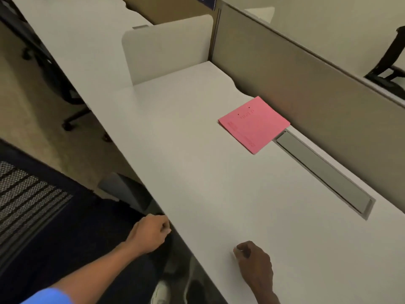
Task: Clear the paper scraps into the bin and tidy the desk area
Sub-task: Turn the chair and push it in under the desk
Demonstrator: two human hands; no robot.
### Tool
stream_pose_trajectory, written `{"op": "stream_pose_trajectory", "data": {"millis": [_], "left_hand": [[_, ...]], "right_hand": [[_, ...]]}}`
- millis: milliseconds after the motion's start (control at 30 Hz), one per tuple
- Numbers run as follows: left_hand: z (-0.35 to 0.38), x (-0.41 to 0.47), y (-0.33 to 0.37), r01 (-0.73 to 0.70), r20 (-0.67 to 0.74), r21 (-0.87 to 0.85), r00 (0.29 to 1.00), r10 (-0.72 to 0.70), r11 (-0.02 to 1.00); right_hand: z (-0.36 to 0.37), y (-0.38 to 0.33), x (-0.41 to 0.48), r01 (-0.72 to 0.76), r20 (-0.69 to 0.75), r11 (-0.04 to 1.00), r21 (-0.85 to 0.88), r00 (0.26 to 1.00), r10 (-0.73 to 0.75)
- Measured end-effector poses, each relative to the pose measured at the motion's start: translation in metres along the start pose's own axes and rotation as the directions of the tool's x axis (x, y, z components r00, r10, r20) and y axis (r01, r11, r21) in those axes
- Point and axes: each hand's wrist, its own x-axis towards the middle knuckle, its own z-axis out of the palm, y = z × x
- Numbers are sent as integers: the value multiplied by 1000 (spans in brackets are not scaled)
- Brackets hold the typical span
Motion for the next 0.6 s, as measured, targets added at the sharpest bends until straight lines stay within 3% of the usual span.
{"op": "stream_pose_trajectory", "data": {"millis": [267, 600], "left_hand": [[31, -93, -59, 176, 43, -65, 984, -173, 982], [86, -187, -101, 305, 62, -111, 952, -300, 946]], "right_hand": [[26, 23, -83, 55, 89, 994, -98, 995, -47], [52, 59, -142, 250, 280, 953, -171, 940, -196]]}}
